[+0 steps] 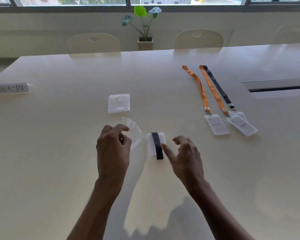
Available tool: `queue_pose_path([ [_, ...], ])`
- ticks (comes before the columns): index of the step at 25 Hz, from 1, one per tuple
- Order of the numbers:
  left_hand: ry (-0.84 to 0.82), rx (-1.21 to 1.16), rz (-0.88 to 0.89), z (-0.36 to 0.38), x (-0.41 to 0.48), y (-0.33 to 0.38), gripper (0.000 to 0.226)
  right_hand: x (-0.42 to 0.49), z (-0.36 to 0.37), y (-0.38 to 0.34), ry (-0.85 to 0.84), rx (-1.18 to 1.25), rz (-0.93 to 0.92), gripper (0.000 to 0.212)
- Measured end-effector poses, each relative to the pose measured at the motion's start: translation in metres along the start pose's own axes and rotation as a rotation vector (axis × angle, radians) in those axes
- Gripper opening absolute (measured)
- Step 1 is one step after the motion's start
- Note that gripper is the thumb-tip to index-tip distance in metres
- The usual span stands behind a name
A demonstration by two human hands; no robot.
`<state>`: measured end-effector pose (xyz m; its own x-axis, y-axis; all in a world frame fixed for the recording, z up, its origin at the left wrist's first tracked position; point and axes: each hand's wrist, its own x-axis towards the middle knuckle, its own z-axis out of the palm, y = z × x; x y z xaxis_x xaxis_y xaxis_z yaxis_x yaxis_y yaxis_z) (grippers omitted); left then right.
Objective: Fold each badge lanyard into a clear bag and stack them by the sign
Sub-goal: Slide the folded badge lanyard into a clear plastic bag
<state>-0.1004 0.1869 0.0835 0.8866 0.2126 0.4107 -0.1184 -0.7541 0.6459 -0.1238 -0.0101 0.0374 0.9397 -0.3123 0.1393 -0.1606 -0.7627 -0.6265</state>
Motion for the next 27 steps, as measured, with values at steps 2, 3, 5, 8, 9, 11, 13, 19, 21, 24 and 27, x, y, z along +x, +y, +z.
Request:
queue_pose_path([
  [2, -0.025, 0.063, -0.01, 0.005, 0.008, -0.006, 0.024, -0.002, 0.019, -0.002, -0.026, -0.096, -0.034, 0.06],
  [3, -0.046, 0.085, -0.019, 0.009, 0.011, -0.009, 0.024, -0.004, 0.027, -0.004, -0.021, -0.146, -0.071, 0.062],
  [5, -0.082, 0.103, -0.042, 0.016, 0.015, -0.015, 0.023, -0.008, 0.039, -0.004, -0.02, -0.229, -0.186, 0.068],
  [8, -0.101, 0.117, -0.056, 0.024, 0.017, -0.022, 0.021, -0.011, 0.051, 0.002, -0.076, -0.278, -0.339, 0.066],
  [9, -0.102, 0.116, -0.062, 0.027, 0.018, -0.024, 0.021, -0.011, 0.053, 0.004, -0.095, -0.289, -0.358, 0.061],
  [11, -0.105, 0.107, -0.065, 0.031, 0.02, -0.026, 0.021, -0.008, 0.053, 0.004, -0.121, -0.32, -0.384, 0.053],
  [13, -0.112, 0.098, -0.064, 0.035, 0.022, -0.029, 0.02, -0.002, 0.05, 0.004, -0.166, -0.346, -0.439, 0.049],
  [19, -0.147, 0.08, -0.094, 0.044, 0.029, -0.033, 0.019, 0.01, 0.041, 0.014, -0.238, -0.645, -0.669, 0.059],
  [21, -0.165, 0.063, -0.103, 0.048, 0.03, -0.033, 0.018, 0.009, 0.043, 0.018, -0.195, -0.758, -0.664, 0.07],
  [24, -0.187, 0.054, -0.118, 0.053, 0.03, -0.033, 0.017, 0.015, 0.048, 0.027, -0.115, -0.728, -0.669, 0.072],
  [27, -0.207, 0.058, -0.13, 0.057, 0.03, -0.034, 0.016, 0.025, 0.05, 0.031, -0.075, -0.61, -0.629, 0.066],
])
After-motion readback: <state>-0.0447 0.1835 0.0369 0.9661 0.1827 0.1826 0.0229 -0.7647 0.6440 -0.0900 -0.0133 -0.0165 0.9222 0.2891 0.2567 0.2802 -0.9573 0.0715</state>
